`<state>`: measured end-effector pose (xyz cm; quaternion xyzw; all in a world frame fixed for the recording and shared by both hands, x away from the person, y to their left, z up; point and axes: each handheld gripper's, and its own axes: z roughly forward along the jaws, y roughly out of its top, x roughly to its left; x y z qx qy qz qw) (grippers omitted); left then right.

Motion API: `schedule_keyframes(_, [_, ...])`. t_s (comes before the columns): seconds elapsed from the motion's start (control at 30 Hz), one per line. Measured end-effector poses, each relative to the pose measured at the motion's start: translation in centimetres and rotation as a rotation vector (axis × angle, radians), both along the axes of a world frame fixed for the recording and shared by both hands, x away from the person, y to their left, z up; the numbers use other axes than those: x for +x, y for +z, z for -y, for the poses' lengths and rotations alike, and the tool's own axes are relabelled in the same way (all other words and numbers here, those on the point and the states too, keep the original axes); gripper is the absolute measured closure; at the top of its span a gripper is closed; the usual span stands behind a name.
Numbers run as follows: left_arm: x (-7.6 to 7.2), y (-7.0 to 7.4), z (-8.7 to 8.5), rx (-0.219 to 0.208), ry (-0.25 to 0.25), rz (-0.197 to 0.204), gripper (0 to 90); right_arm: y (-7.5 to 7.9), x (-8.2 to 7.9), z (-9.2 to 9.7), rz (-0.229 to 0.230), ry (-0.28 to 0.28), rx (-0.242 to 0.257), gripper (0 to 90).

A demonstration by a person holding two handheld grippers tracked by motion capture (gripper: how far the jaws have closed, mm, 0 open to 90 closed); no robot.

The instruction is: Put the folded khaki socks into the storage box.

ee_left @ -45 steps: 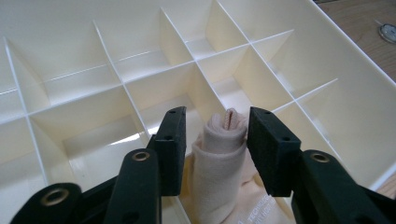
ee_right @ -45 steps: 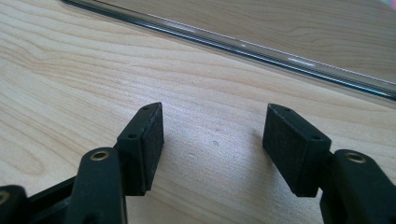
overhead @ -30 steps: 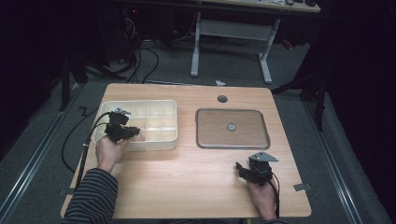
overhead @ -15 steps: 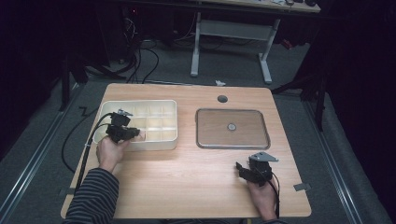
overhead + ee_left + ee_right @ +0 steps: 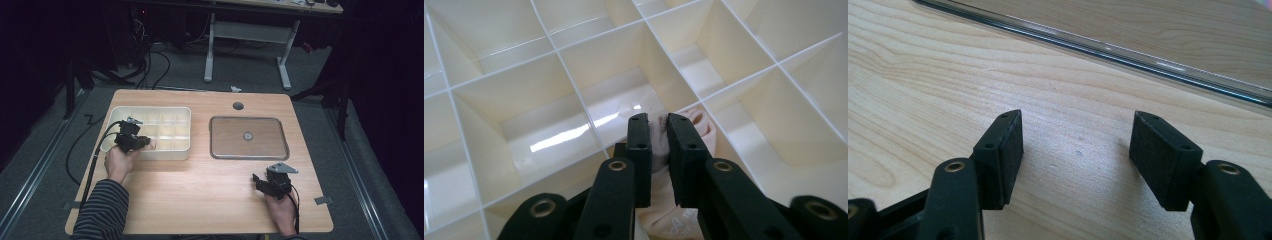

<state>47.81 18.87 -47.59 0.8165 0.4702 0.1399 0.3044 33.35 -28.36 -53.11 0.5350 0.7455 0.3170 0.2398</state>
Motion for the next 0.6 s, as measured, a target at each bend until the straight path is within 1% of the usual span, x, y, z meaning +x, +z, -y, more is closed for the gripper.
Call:
schedule_keyframes(0.1, [0.03, 0.00, -0.03, -0.003, 0.002, -0.004, 81.4, 0.00, 0.00, 0.00, 0.000, 0.000, 0.000, 38.5])
schedule_keyframes(0.2, [0.00, 0.00, 0.03, 0.002, 0.000, -0.002, 81.4, 0.00, 0.00, 0.00, 0.000, 0.001, 0.000, 38.4])
schedule_keyframes(0.3, [0.01, 0.03, 0.00, -0.004, 0.002, -0.002, 79.9, 0.00, 0.00, -0.01, -0.001, 0.001, 0.000, 38.3])
schedule_keyframes(0.37, [-0.05, 0.08, -0.02, -0.002, -0.001, 0.003, 77.4, 0.00, 0.00, 0.00, -0.001, 0.001, 0.000, 38.3])
schedule_keyframes(0.4, [-0.05, 0.11, -0.06, 0.000, -0.001, 0.003, 74.5, 0.00, 0.00, 0.00, -0.001, 0.001, 0.000, 38.3])
schedule_keyframes(0.47, [-0.06, 0.20, -0.20, -0.012, -0.003, 0.000, 69.9, 0.00, 0.00, 0.00, -0.001, 0.001, 0.000, 38.3])
schedule_keyframes(0.6, [-0.35, 0.65, -0.28, -0.018, -0.002, 0.019, 64.6, 0.00, 0.00, 0.00, -0.001, 0.001, 0.000, 38.3])
